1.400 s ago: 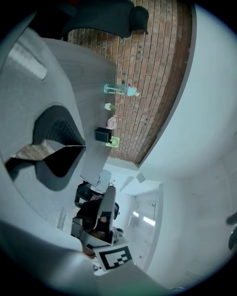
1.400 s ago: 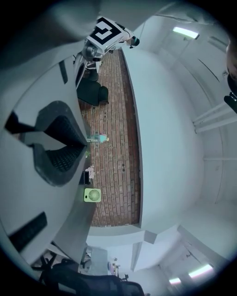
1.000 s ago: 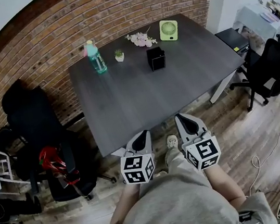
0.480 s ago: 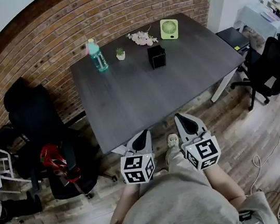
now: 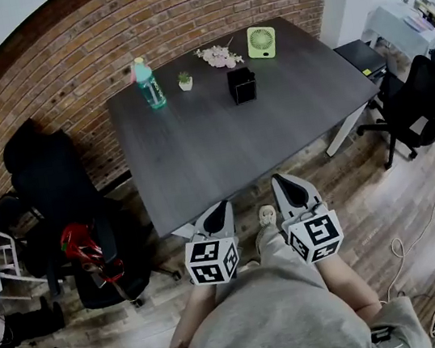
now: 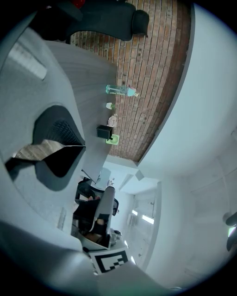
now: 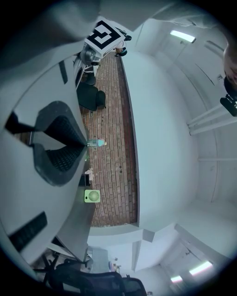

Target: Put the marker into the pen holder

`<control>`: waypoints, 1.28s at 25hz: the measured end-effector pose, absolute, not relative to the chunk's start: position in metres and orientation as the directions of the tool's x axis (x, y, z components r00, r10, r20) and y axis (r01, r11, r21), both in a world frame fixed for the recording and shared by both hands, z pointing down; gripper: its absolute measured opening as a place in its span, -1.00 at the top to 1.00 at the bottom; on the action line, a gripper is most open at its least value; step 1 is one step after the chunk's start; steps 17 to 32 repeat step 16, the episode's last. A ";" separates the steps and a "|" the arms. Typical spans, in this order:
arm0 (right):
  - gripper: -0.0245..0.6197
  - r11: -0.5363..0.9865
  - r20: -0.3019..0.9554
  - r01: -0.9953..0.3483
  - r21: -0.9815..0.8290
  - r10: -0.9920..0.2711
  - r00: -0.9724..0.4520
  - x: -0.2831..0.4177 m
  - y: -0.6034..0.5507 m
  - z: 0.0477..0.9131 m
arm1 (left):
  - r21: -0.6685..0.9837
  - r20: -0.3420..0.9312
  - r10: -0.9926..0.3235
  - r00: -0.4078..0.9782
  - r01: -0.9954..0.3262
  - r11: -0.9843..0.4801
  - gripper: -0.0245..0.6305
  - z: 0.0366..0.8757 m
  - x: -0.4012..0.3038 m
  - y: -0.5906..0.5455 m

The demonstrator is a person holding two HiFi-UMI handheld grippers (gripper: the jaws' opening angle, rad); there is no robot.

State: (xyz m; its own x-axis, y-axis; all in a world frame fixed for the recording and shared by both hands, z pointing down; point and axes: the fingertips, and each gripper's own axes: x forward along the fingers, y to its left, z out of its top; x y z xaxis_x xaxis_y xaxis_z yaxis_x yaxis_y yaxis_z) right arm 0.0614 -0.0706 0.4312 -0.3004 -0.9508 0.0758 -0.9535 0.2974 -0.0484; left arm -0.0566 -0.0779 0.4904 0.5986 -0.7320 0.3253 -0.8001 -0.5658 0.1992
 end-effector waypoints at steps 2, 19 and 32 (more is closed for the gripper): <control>0.92 0.297 0.074 -0.953 -0.051 -0.951 -0.300 0.061 -0.071 0.431 | 0.200 0.326 -0.731 0.599 -0.800 -0.566 0.86 0.491 -0.057 -0.078; 0.92 0.297 0.081 -0.954 -0.051 -0.950 -0.300 0.064 -0.084 0.431 | 0.215 0.327 -0.731 0.600 -0.800 -0.560 0.86 0.491 -0.057 -0.089; 0.92 0.297 0.081 -0.954 -0.051 -0.950 -0.300 0.064 -0.084 0.431 | 0.215 0.327 -0.731 0.600 -0.800 -0.560 0.86 0.491 -0.057 -0.089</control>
